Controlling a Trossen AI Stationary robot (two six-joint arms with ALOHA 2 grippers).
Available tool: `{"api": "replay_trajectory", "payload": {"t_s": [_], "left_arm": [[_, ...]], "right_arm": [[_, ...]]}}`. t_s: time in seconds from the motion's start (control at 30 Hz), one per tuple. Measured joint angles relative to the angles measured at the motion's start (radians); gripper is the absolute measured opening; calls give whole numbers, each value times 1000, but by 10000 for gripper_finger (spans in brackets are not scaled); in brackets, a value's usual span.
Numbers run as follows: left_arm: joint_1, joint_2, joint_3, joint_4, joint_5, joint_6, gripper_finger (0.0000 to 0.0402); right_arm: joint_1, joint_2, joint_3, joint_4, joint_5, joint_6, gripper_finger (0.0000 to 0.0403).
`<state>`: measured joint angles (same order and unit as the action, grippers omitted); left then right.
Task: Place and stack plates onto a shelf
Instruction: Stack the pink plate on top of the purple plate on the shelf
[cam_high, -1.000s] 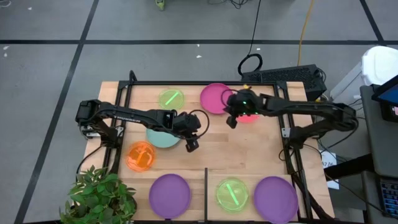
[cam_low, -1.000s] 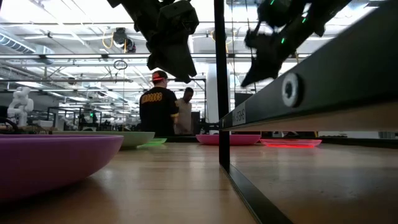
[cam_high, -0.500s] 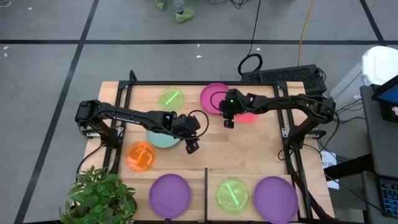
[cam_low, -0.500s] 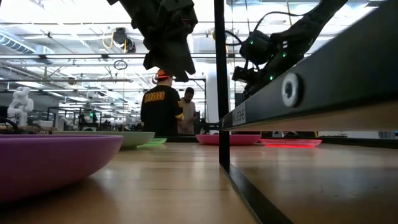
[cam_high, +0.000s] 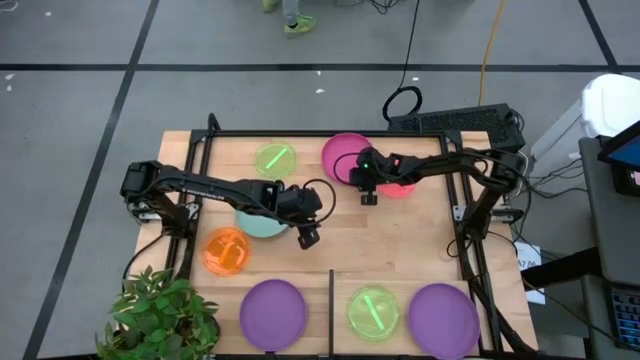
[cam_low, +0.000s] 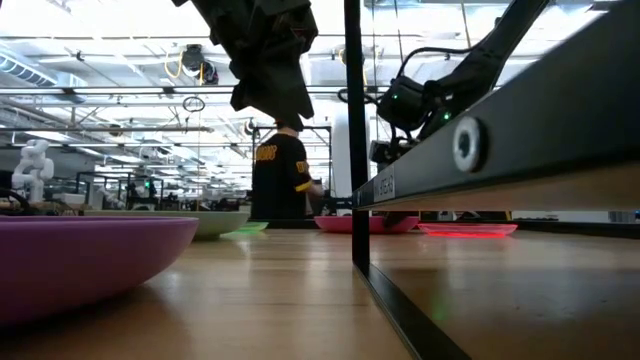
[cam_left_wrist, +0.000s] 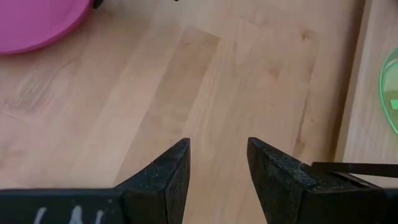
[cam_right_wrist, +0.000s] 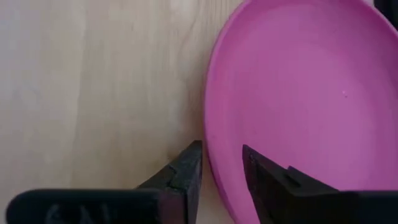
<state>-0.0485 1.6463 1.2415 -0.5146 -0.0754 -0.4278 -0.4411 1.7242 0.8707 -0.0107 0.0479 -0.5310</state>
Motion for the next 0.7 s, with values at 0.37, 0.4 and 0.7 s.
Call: {"api": "replay_trajectory", "payload": {"t_s": [0.37, 0.4, 0.7], "left_arm": [[1, 0, 0, -6, 0, 4, 165], [1, 0, 0, -6, -1, 4, 165], [4, 0, 0, -6, -28, -29, 165]], "right_arm": [[1, 22, 0, -2, 3, -43, 11], [3, 20, 0, -2, 3, -46, 8], [23, -71, 0, -28, 5, -65, 4]]}}
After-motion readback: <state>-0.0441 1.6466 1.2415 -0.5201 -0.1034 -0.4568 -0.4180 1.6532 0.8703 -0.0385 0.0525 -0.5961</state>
